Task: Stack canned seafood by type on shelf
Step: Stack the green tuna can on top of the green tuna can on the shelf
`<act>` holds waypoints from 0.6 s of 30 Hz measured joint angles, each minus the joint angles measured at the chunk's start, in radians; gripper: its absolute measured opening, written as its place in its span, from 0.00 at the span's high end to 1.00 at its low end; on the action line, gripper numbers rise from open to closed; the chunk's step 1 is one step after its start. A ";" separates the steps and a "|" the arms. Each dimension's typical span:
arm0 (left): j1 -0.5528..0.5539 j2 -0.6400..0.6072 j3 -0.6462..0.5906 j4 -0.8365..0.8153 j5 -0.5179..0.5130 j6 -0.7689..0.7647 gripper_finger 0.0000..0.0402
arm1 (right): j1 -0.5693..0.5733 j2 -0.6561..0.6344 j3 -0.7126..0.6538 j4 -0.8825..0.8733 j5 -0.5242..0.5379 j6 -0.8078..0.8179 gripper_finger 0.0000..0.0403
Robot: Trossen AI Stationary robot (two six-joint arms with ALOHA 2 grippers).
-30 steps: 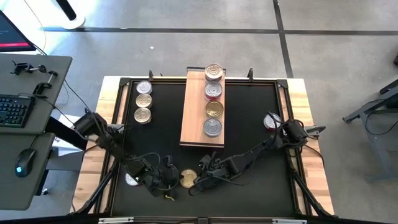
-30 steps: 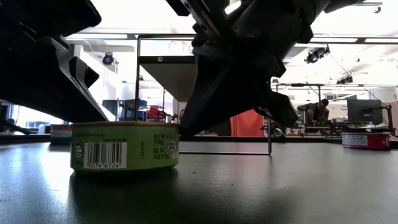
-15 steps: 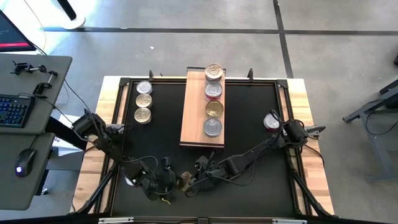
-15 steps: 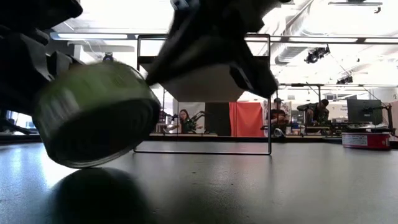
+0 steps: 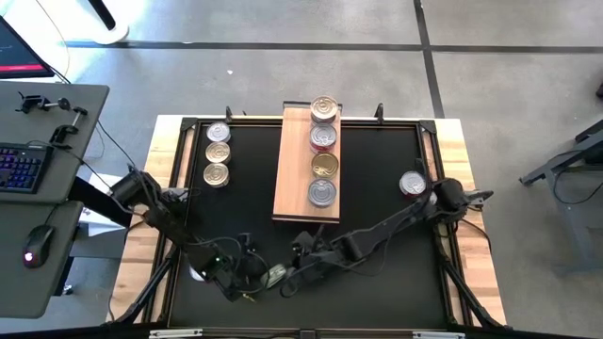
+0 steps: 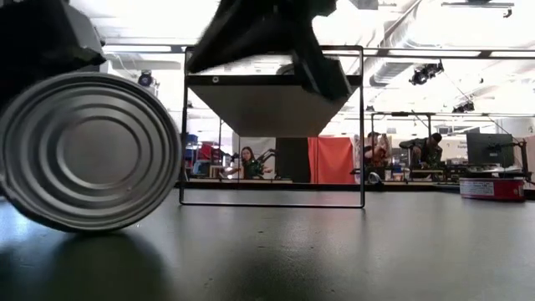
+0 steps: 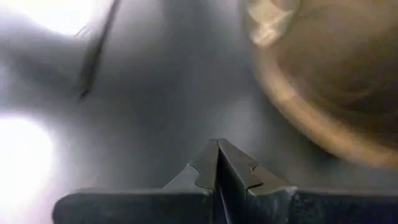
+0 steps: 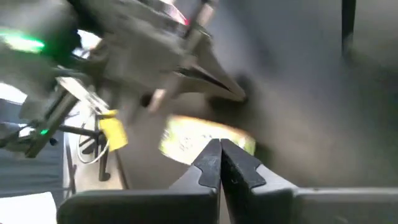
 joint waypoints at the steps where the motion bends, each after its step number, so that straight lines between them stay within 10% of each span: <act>1: -0.004 -0.015 0.000 -0.053 -0.001 -0.029 1.00 | -0.001 -0.020 0.000 -0.001 0.009 -0.040 1.00; 10: -0.111 -0.183 0.000 -0.326 -0.063 -0.300 1.00 | -0.053 -0.103 0.027 -0.017 -0.125 -0.424 0.96; 18: -0.208 -0.353 0.000 -0.309 -0.106 -0.531 1.00 | -0.109 0.034 0.242 -0.134 -0.374 -0.769 0.55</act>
